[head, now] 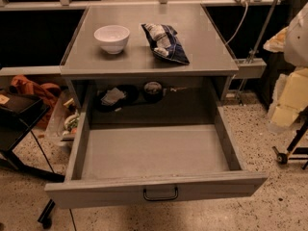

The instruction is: Close top drawer

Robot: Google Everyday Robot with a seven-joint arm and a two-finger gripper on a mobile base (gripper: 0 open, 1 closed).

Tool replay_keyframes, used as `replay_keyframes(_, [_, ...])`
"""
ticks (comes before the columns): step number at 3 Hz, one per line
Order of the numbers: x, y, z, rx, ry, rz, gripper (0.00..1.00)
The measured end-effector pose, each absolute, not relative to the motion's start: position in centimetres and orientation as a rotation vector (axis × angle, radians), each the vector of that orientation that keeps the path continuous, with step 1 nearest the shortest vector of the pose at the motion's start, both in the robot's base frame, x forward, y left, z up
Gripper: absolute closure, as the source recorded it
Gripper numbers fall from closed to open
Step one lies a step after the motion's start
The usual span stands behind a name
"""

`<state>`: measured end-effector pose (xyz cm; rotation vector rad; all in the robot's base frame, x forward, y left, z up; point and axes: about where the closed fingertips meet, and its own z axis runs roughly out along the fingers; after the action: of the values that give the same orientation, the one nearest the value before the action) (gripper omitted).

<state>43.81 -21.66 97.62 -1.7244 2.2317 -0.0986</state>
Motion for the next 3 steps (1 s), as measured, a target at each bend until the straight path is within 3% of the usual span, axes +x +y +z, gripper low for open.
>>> replay_keyframes(2, [42.6,-19.9,94.6,-1.675,2.232,-0.023,0.00])
replay_keyframes(3, [41.4,-18.1,90.5,-1.662,2.249,0.099,0.10])
